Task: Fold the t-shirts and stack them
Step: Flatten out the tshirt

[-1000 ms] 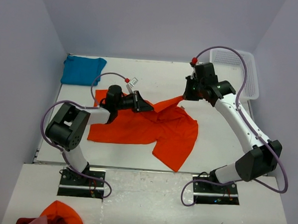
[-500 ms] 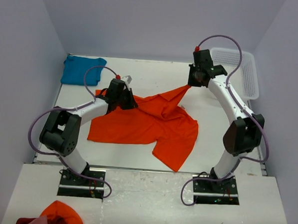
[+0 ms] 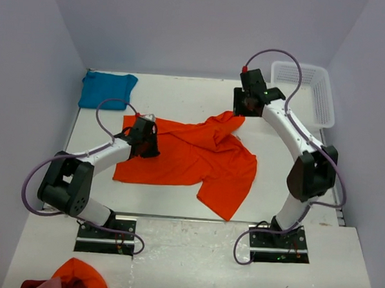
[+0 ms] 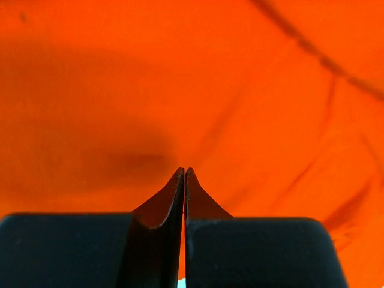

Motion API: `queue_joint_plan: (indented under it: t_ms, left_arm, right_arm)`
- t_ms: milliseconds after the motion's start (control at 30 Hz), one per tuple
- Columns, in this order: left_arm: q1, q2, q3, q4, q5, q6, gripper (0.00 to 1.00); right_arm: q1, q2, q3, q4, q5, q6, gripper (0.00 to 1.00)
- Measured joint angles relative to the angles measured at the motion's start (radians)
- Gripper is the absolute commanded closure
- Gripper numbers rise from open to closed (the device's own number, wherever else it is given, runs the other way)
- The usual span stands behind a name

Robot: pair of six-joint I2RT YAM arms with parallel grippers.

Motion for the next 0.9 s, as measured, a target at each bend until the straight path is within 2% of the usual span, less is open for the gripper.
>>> queue_joint_plan:
  t_ms: [33,67,267,400,433,500,533,633,767,900]
  left_arm:
    - [0.000,-0.001,-0.021,-0.002,0.001,0.001,1.00]
    - [0.000,-0.001,-0.040,-0.004,0.003,0.002,1.00]
    - [0.000,0.043,-0.089,0.053,0.079,-0.001,1.00]
    - [0.000,0.089,-0.072,0.119,0.118,-0.002,1.00]
    - [0.000,0.106,-0.059,0.132,0.129,-0.002,1.00]
    - [0.000,0.147,-0.028,0.159,0.147,-0.002,1.00]
    - [0.000,0.169,-0.008,0.167,0.156,-0.002,1.00]
    - [0.000,0.238,0.053,0.196,0.184,-0.002,1.00]
    - [0.000,0.296,0.118,0.207,0.194,-0.002,1.00]
    - [0.005,0.336,0.178,0.187,0.192,0.000,1.00]
  right_arm:
    - [0.025,-0.068,-0.055,0.001,0.013,0.010,0.71]
    - [0.048,-0.133,-0.105,0.005,0.015,0.018,1.00]
    - [0.204,-0.600,-0.462,0.072,-0.050,0.132,1.00]
    - [0.280,-0.777,-0.658,0.085,-0.074,0.204,1.00]
    - [0.296,-0.799,-0.702,0.086,-0.075,0.220,0.96]
    - [0.327,-0.835,-0.787,0.079,-0.085,0.254,0.83]
    - [0.343,-0.848,-0.829,0.078,-0.089,0.269,0.73]
    - [0.377,-0.876,-0.928,0.070,-0.092,0.318,0.56]
    - [0.424,-0.900,-1.000,0.039,-0.089,0.401,0.45]
    - [0.494,-0.887,-1.013,0.024,-0.064,0.494,0.45]
